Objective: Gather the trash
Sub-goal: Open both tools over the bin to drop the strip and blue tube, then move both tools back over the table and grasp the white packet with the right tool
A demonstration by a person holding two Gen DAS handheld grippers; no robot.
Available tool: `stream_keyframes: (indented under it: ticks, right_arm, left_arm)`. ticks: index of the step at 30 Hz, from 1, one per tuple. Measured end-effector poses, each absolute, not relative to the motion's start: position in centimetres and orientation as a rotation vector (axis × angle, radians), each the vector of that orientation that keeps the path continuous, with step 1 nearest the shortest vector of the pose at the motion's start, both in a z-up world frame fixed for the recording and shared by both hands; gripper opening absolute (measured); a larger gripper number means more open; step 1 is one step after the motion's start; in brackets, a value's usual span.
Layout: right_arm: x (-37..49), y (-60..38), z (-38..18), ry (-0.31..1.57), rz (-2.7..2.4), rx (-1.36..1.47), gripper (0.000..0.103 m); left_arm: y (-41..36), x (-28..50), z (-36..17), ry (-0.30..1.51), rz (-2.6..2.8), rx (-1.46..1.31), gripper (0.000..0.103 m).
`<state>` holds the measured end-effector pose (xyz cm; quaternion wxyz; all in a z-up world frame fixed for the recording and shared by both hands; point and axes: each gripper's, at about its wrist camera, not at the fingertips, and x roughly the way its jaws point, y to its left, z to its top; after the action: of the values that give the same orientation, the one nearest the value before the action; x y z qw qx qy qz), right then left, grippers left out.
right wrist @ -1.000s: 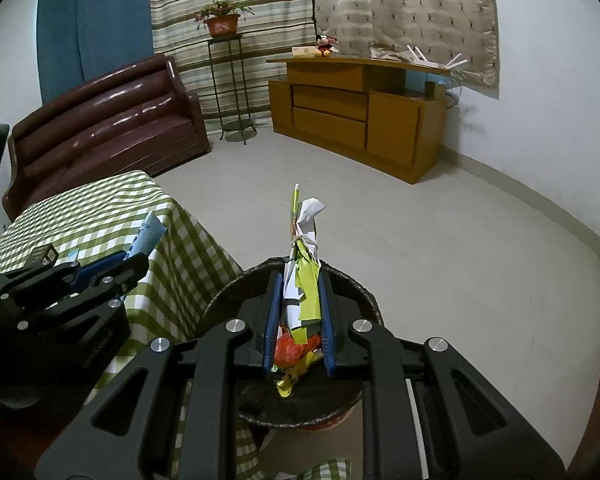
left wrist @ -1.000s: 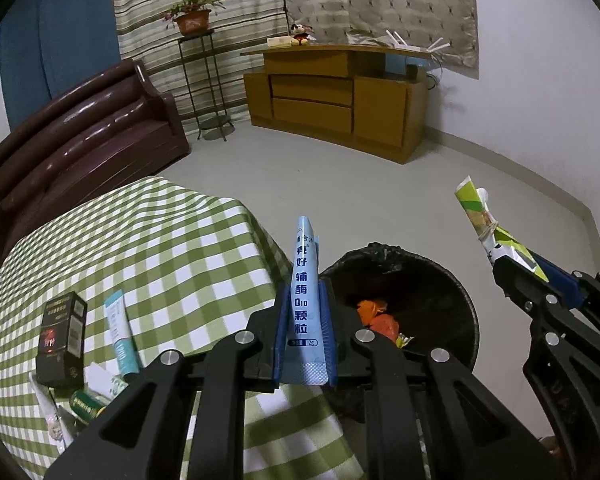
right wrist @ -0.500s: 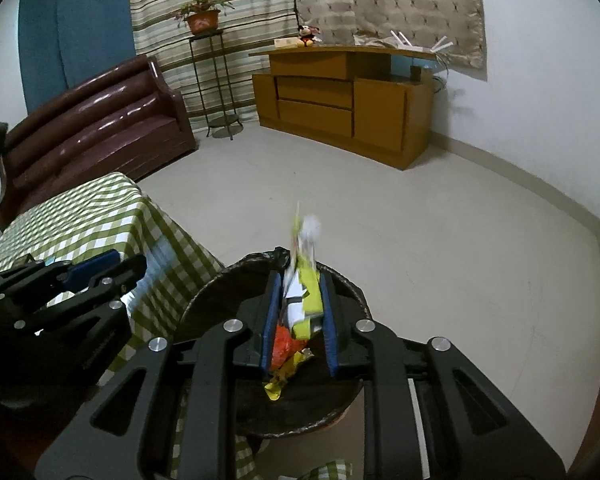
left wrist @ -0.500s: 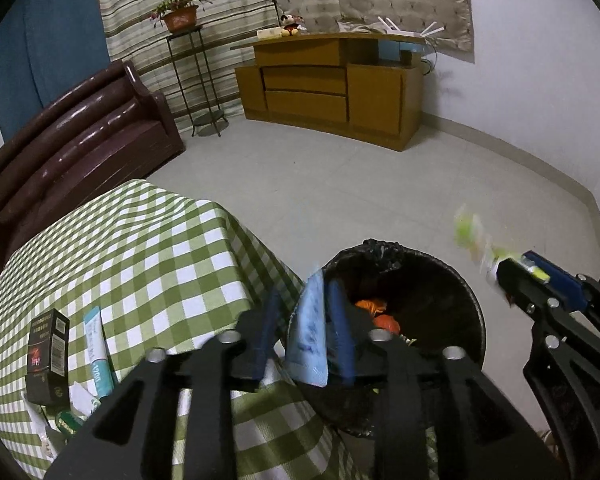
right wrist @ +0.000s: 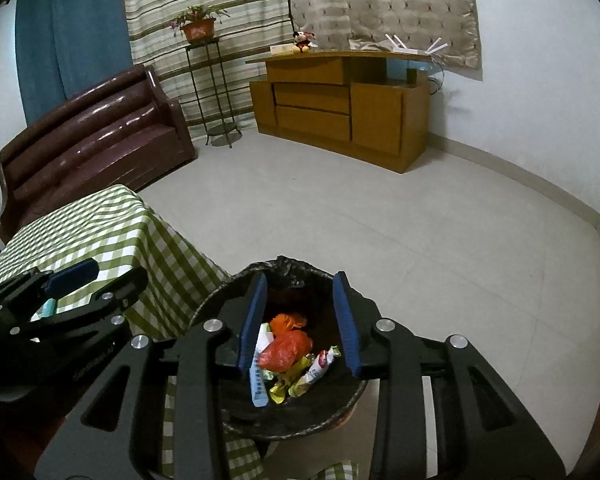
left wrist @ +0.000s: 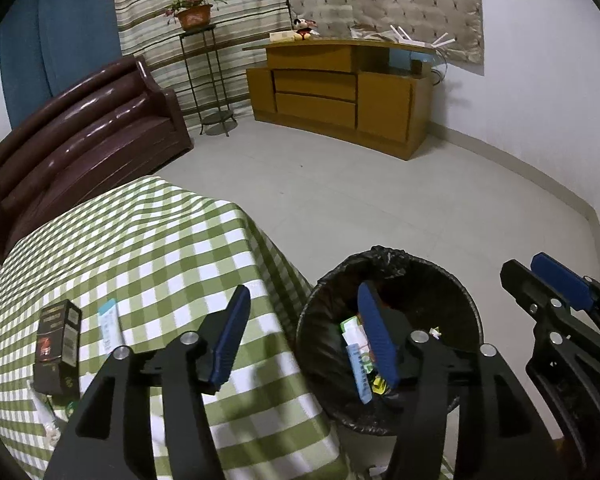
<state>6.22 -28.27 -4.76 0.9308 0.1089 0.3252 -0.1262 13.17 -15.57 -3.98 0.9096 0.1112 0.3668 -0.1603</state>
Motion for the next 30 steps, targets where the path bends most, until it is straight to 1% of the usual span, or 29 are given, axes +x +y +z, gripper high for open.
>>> stream_keyframes:
  ticks: [15,22,30]
  right_arm:
    - [5.8,-21.9,-3.3,0.667,-0.110,0.155,0.035]
    - [5.2,-17.6,-2.7,0.671,-0.021,0.112,0.035]
    - [4.2,-12.3,-2.6,0.683,0.092,0.056,0.036]
  left_arm:
    - [-8.5,10.1,-2.7,0.769,-0.236,0.176,0.056]
    - [-3.1,7.9,-2.0,0.767,-0.154,0.129,0.058]
    - [4.0,6.2,-2.5,0.787,-0.041,0.073,0.058]
